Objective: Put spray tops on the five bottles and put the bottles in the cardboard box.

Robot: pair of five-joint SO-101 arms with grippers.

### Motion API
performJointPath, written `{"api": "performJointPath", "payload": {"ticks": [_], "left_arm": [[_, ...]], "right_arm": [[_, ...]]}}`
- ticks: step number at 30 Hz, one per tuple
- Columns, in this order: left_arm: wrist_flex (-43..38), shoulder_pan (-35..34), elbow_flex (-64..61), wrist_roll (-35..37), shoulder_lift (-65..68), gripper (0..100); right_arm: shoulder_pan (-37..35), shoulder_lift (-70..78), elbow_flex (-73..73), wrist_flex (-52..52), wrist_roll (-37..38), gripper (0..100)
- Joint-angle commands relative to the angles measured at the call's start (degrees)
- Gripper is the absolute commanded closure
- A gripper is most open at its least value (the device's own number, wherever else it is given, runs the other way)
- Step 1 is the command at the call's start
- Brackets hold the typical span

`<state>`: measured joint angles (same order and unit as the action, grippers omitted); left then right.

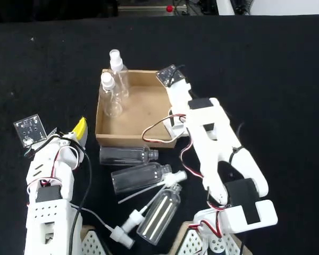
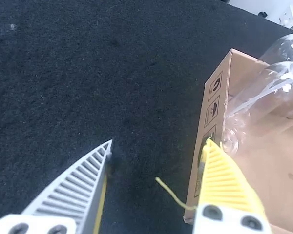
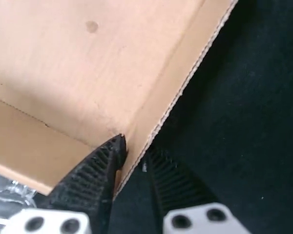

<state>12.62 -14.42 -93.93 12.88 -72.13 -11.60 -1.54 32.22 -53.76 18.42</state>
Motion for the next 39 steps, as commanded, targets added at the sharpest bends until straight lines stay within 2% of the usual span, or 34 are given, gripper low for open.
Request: {"api": "performJointPath", "payload": {"ticks": [1, 17, 30, 37, 39], "left_arm": [[0.1, 0.4, 2.9, -0.4, 0.1, 74], [0.1, 0.4, 2.9, -0.4, -0.1, 74], [0.1, 0.6, 2.9, -0.4, -0.1, 74], [0.2, 0.5, 2.9, -0.4, 0.0, 74], [0.2, 0.4, 2.9, -0.4, 0.0, 74]], "right_arm": [[-0.7, -1.1, -2.7, -1.9, 3.2, 98.8], [-0.6, -1.1, -2.9, -2.4, 7.1, 98.8], [2.7, -5.8, -1.6, -2.4, 3.2, 98.2], [2.6, -6.4, -1.3, -2.4, 2.8, 81.6], [2.6, -6.9, -0.7, -2.4, 2.8, 80.1]]}}
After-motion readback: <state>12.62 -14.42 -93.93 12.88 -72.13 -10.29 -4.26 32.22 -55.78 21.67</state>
